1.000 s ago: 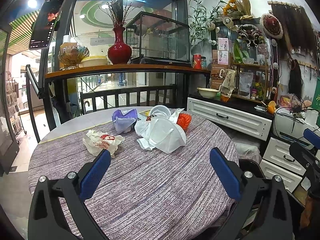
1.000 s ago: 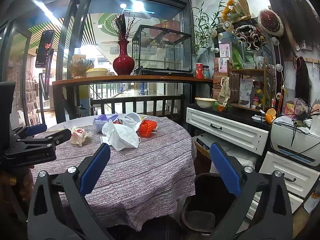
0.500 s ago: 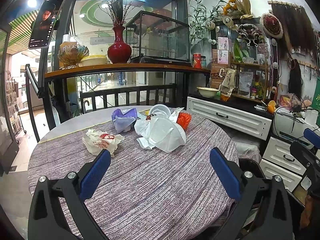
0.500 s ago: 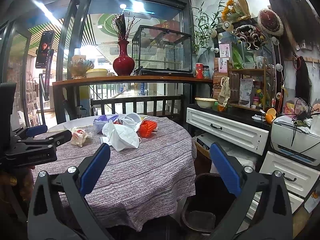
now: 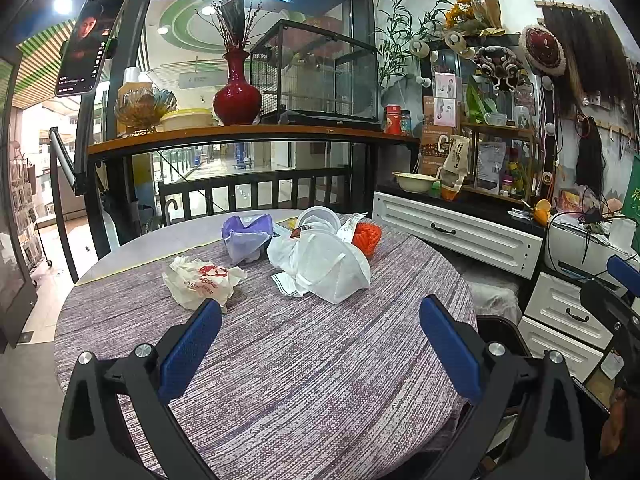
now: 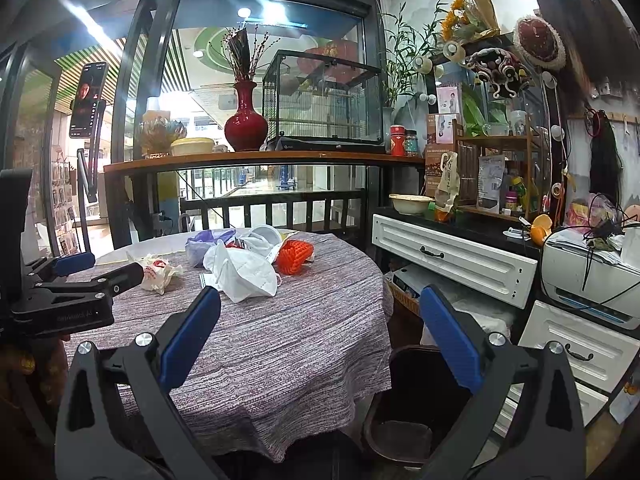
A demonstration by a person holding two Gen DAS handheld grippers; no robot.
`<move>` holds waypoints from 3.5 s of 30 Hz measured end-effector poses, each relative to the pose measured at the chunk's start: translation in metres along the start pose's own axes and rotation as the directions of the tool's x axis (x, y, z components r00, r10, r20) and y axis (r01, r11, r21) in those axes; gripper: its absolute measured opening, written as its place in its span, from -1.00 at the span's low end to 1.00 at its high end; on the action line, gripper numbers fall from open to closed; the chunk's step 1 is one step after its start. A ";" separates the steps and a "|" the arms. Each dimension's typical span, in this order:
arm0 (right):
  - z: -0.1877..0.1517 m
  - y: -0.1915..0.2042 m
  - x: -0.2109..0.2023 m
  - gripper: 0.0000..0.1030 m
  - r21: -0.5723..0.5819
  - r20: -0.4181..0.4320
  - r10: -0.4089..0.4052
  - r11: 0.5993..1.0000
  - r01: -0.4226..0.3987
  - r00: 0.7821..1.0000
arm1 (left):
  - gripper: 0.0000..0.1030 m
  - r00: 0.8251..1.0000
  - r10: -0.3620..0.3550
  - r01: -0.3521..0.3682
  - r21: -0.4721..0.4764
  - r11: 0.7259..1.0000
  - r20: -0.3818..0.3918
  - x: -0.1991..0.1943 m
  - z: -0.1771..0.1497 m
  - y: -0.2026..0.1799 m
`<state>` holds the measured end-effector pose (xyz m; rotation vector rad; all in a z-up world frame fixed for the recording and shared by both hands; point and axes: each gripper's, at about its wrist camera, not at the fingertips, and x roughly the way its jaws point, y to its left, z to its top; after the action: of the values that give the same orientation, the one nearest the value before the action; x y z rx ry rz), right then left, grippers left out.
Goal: Collect trash
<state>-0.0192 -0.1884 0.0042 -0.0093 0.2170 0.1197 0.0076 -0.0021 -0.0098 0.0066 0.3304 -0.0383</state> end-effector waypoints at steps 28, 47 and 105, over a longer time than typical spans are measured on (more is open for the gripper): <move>0.000 -0.001 0.000 0.91 0.001 -0.006 0.001 1.000 -0.001 1.000 | 0.90 1.000 -0.006 0.006 -0.006 1.000 -0.004 0.001 -0.001 0.001; -0.028 0.002 0.046 0.91 -0.035 -0.225 0.053 0.997 -0.062 0.973 | 0.90 0.976 0.113 -0.111 0.020 0.994 -0.185 0.058 -0.003 0.073; 0.013 0.105 0.236 -0.90 -0.204 -0.424 0.361 0.855 -0.476 0.831 | -0.70 0.905 -0.071 -0.112 -0.397 0.911 -0.419 0.187 0.007 0.196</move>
<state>0.2000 -0.0563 -0.0335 -0.2955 0.5822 0.6032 0.1947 0.1869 -0.0639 -0.4107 0.7750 0.0571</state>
